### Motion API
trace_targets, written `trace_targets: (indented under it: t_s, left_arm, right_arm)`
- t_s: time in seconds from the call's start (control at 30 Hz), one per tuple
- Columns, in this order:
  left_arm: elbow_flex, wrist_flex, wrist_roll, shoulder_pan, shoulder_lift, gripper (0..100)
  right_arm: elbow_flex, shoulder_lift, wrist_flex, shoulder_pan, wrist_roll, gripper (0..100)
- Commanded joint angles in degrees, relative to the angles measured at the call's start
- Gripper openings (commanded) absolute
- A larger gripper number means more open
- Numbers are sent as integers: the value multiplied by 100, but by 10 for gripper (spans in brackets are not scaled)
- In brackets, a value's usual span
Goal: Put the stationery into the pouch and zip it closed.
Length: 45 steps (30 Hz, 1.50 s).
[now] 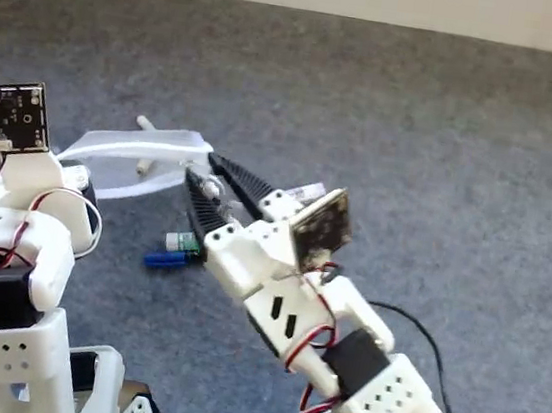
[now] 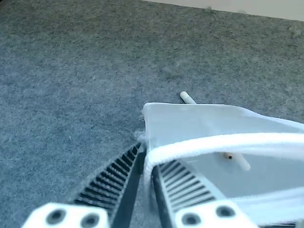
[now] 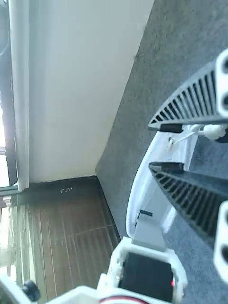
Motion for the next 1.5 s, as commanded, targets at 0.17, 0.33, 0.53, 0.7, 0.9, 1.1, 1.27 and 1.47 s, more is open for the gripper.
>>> trace_targets:
  t_s: [0.17,0.33,0.53,0.7,0.9,1.1,1.27,1.47]
  left_arm:
    - [-66,-149,70,-13,4,7]
    - [-57,-132,62,-22,4,7]
    - [-57,-132,62,-31,4,7]
    - [-57,-132,62,-31,4,7]
    - [-48,-132,62,-31,4,7]
    - [-48,-132,70,-31,4,9]
    - [-48,-132,70,-31,4,10]
    - [-48,-132,53,-31,4,10]
  right_arm:
    - [-1323,-163,1297,901,-105,104]
    - [-1596,-145,1877,1209,-105,104]
    - [-2193,409,2686,1429,-114,104]
    - [-3125,1560,3644,1833,-782,105]
    - [-4136,2738,4673,1886,-1292,105]
    - [-4576,3556,4945,1982,-1635,105]
    - [-4620,4127,4892,2510,-1881,105]
    - [-4778,4752,4945,2765,-1899,105]
